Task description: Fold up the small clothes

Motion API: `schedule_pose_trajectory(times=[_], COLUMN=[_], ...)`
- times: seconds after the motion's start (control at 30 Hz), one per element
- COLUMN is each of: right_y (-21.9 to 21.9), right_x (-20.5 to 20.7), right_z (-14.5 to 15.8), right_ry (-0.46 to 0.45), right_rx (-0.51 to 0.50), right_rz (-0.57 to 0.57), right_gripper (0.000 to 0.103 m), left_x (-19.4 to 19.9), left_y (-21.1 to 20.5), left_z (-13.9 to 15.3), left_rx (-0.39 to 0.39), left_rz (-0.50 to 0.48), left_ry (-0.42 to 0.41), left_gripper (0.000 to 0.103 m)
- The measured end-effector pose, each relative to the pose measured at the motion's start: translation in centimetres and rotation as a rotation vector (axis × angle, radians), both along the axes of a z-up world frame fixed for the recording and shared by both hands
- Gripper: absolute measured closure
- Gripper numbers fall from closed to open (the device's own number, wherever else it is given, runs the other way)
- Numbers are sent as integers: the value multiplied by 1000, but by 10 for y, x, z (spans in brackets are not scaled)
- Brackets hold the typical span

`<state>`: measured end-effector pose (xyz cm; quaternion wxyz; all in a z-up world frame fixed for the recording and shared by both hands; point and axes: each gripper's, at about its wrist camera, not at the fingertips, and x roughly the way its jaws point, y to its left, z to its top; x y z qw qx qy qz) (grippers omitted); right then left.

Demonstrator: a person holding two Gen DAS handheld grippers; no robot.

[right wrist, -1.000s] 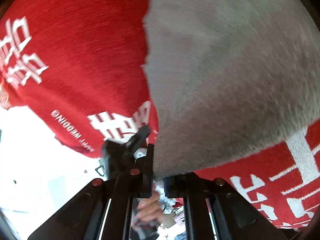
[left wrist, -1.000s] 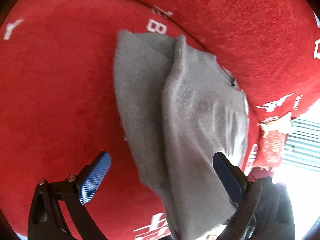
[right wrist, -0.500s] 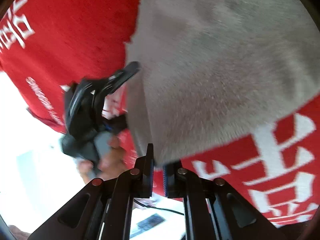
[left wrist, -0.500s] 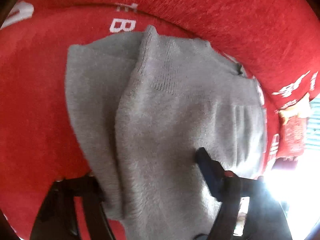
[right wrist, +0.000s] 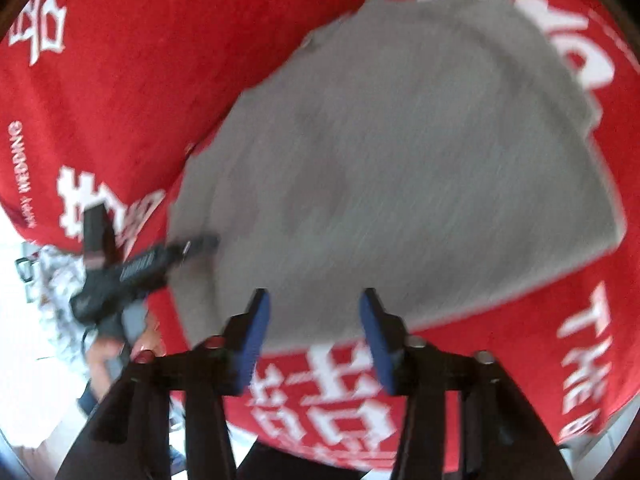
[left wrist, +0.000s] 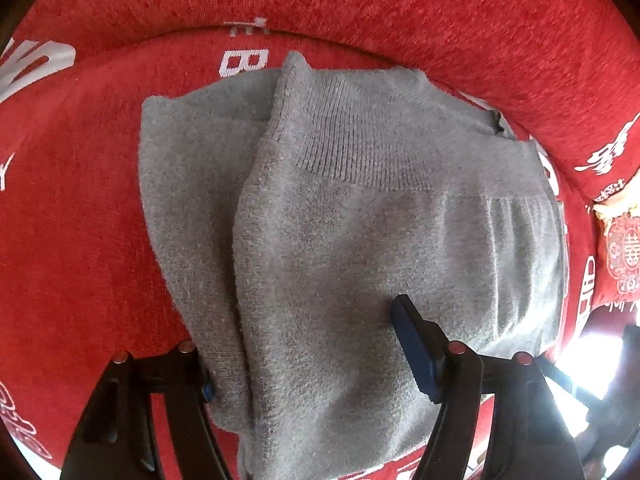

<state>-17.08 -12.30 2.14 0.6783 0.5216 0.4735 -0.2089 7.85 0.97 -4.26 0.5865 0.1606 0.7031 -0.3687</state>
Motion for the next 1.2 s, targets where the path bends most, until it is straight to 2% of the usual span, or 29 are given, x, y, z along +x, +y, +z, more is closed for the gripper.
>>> schedule_pose_trajectory(times=[0.03, 0.17, 0.2, 0.23, 0.27, 0.33, 0.37, 0.43, 0.5, 0.6, 0.77, 0.9, 1.0, 1.1, 1.2], right_y=[-7, -25, -27, -28, -29, -28, -27, -26, -30, -41, -59, -77, -91, -97, -102], right_x=[4, 23, 26, 30, 31, 35, 35, 34, 31, 20, -10, -45, -64, -72, -80], right_z=[-2, -12, -16, -24, -33, -41, -41, -40, -41, -41, -35, -32, -40, -55, -67], right_ry=[9, 40, 45, 57, 76, 71, 69, 60, 34, -16, -96, -174, -202, -229, -265], right_rx=[-21, -88, -88, -81, -70, -76, -78, -78, -52, 28, 117, 172, 219, 285, 342], right_rz=[3, 38, 50, 67, 87, 108, 117, 134, 142, 114, 55, -9, -50, -95, -144], right_gripper=[86, 88, 88, 88, 89, 92, 92, 92, 92, 92, 87, 87, 87, 84, 83], left_x=[0, -6, -7, -8, -8, -5, 0, 6, 5, -10, -59, -119, -157, -182, -190], left_y=[-1, -10, -11, -12, -13, -13, -11, -8, -13, -40, -106, -168, -202, -215, -214], left_z=[0, -3, -2, -1, 1, 4, 7, 22, 41, 78, 110, 102, 78, 56, 64], left_rx=[4, 19, 19, 14, 7, 12, 11, -72, -118, -200, -278, -297, -251, -183, -182], left_rz=[-1, -9, -14, -16, -17, -4, 17, 77, 81, 46, -63, -178, -242, -281, -262], left_ry=[-3, -23, -33, -40, -48, -52, -36, 41, 47, 30, 30, 43, 57, 27, -2], left_gripper=[30, 30, 34, 50, 56, 85, 85, 86, 87, 87, 87, 87, 87, 87, 86])
